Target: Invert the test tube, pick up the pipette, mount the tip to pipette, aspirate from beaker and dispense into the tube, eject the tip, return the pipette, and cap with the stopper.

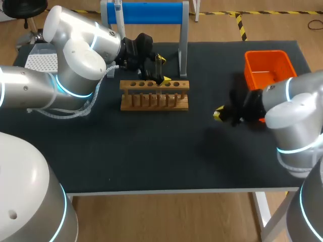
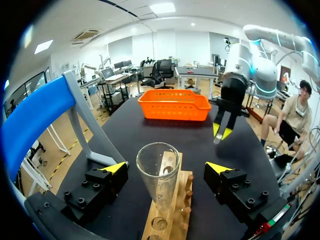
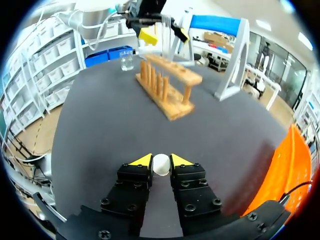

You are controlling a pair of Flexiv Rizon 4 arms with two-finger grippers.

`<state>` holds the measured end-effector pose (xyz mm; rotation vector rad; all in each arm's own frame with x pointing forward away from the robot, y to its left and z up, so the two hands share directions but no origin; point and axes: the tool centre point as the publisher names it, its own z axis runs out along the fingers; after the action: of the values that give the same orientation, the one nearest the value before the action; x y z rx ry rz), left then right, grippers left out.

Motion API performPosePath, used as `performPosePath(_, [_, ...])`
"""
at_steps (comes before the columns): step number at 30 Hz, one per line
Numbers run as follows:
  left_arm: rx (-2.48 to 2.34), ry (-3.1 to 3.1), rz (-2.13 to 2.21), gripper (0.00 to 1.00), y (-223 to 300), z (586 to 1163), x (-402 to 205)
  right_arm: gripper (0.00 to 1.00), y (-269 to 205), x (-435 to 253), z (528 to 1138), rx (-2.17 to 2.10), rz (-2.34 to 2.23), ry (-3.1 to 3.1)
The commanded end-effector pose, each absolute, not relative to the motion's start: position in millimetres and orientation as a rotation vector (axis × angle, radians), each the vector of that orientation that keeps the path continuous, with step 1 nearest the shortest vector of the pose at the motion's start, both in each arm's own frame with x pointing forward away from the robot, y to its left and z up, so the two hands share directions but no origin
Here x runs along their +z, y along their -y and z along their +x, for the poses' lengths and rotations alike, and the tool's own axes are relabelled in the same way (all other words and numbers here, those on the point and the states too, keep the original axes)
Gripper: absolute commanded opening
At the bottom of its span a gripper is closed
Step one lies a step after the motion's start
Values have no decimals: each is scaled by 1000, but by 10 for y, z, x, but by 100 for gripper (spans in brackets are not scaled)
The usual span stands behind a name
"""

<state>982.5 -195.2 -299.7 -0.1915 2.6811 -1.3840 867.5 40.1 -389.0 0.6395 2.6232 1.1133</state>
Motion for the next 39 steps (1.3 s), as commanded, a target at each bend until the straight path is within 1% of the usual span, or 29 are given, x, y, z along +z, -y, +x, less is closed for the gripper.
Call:
performPosePath(1, [-1384, -2685, -189, 100, 1947, 9833, -2994, 0, -307, -3448, 8755, 1139, 567, -2687])
performPosePath(11, [-1384, -2685, -189, 100, 1947, 9833, -2994, 0, -569, -2555, 8944, 1224, 335, -2704])
performPosePath(20, [-1384, -2685, -189, 100, 1947, 9833, -2994, 0, -889, -2036, 8962, 1236, 147, -2720])
performPosePath(29, [-1384, -2685, -189, 100, 1947, 9833, -2994, 0, -1105, -1794, 9043, 1249, 73, -2726])
performPosePath(39, [-1384, -2685, -189, 100, 1947, 9833, -2994, 0, -1380, -1794, 9150, 1225, 14, -2754])
